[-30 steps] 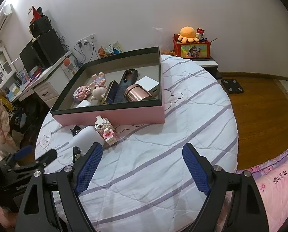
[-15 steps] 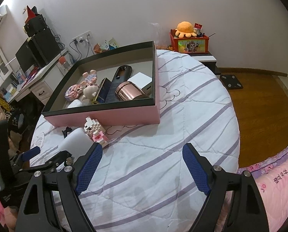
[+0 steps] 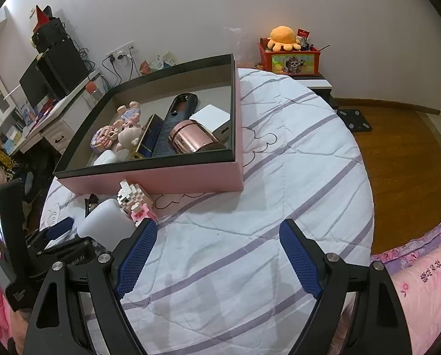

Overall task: Organize rigid objects
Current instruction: 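Move the left gripper down to the black hair clip, then grasp the black hair clip with the left gripper and lift it, then carry the hair clip into the tray and open the left gripper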

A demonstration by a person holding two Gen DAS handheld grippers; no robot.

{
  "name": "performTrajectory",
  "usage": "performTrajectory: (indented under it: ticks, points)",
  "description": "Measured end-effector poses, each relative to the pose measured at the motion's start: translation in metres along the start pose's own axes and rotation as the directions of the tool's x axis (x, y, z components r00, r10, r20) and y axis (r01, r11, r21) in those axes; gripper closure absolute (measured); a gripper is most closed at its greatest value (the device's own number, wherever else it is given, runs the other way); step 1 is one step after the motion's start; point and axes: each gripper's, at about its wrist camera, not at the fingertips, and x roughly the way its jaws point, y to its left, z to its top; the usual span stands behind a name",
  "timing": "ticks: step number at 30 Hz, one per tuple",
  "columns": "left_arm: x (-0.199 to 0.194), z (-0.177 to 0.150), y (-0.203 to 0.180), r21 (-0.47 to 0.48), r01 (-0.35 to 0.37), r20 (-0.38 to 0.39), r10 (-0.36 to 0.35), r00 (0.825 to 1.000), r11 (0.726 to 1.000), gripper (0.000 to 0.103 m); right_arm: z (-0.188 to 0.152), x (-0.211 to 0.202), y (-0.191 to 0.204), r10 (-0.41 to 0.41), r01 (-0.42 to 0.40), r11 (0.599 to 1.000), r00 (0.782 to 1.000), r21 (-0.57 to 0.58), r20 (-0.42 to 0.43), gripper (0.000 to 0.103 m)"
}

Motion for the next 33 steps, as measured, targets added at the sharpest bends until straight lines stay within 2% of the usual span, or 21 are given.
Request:
performTrajectory:
  ticks: [2,5,18,26,33]
  points:
    - [-0.003,0.002,0.005,-0.013,0.016,-0.001,-0.016,1.000,1.000,0.085,0.000,-0.001,0.001,0.000,0.000,1.000,1.000,-0.003,0.000,0.017]
    - [-0.004,0.003,0.014,-0.039,0.052,-0.011,-0.053,0.999,0.998,0.085,0.000,-0.003,0.004,0.000,0.000,1.000,1.000,-0.009,0.006,0.017]
    - [-0.046,0.000,0.028,-0.038,0.053,0.040,-0.051,0.998,0.998,0.085,0.002,-0.013,0.020,0.014,-0.013,0.999,1.000,-0.044,0.027,0.017]
    - [-0.073,0.030,0.019,-0.002,0.079,0.105,-0.079,0.991,0.997,0.084,0.019,-0.018,0.030,0.026,-0.021,0.997,0.998,-0.072,0.063,0.017]
    - [-0.079,0.070,0.014,0.015,0.090,0.166,-0.091,0.982,0.996,0.084,0.054,-0.015,0.043,0.033,-0.021,0.994,0.994,-0.110,0.106,0.017]
